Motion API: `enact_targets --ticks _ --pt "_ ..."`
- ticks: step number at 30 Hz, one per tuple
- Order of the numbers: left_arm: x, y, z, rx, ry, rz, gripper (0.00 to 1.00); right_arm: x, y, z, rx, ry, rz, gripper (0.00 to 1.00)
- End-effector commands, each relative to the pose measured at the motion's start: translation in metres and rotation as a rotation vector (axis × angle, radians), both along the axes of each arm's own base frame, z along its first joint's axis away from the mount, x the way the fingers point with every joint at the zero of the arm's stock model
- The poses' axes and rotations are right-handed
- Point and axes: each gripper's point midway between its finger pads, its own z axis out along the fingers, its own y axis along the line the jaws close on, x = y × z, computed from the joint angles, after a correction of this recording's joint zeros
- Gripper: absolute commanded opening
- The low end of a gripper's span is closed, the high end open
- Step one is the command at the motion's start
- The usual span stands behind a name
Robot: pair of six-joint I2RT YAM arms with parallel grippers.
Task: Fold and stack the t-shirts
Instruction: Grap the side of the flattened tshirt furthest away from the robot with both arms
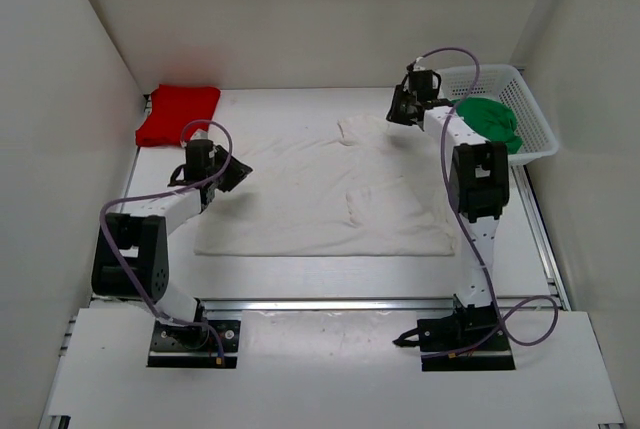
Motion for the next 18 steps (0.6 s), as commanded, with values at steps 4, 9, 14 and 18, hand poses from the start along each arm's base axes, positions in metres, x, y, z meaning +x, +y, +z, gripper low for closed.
enact_targets --ticks 4,9,14,18 --pt "0.050 0.025 0.021 0.043 -0.038 0.057 0.39 0.034 -0.016 -0.023 -0.044 0.066 -0.044 0.28" --pt "0.072 0.043 0.013 0.106 -0.003 0.095 0.39 0.059 -0.014 -0.040 -0.067 0.108 -0.042 0.33" --pt "0.089 0.062 0.006 0.160 0.018 0.126 0.38 0.063 -0.018 -0.059 -0.040 0.149 -0.066 0.35" --pt "0.100 0.078 -0.005 0.250 0.062 0.132 0.40 0.055 -0.017 -0.059 -0.077 0.174 -0.075 0.30"
